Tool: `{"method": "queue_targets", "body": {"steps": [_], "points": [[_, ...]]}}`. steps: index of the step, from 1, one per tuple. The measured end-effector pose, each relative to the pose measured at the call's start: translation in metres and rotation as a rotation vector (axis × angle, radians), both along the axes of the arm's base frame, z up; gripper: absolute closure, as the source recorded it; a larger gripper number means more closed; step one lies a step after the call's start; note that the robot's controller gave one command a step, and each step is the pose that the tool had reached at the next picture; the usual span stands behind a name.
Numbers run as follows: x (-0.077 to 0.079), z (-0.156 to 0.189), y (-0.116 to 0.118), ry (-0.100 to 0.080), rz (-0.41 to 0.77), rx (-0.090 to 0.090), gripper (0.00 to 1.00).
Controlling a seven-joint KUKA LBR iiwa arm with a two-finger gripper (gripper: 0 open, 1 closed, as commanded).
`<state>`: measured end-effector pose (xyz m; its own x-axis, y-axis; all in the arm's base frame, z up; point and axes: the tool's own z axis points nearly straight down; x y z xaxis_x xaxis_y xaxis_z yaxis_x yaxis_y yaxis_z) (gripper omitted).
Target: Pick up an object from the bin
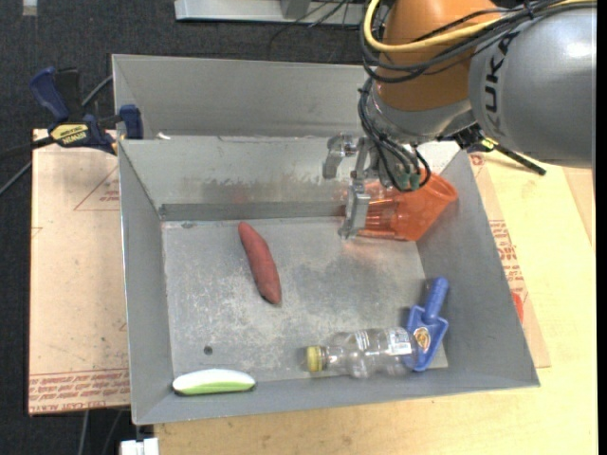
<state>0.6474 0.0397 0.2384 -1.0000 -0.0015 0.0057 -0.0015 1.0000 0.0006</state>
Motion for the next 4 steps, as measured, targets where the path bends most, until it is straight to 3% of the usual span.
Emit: {"method": "queue_targets", "body": {"steps": [1, 2, 3, 4], "points": [[0.001, 0.005, 0.000, -0.008, -0.001, 0.001, 0.00], [-0.026, -0.072, -0.066, 0.006, -0.023, -0.002, 0.00], [-0.025, -0.070, -0.064, 0.003, -0.020, -0.001, 0.00], [-0.058, -0.044, -0.065, 0.006, 0.198, 0.001, 0.00]]}}
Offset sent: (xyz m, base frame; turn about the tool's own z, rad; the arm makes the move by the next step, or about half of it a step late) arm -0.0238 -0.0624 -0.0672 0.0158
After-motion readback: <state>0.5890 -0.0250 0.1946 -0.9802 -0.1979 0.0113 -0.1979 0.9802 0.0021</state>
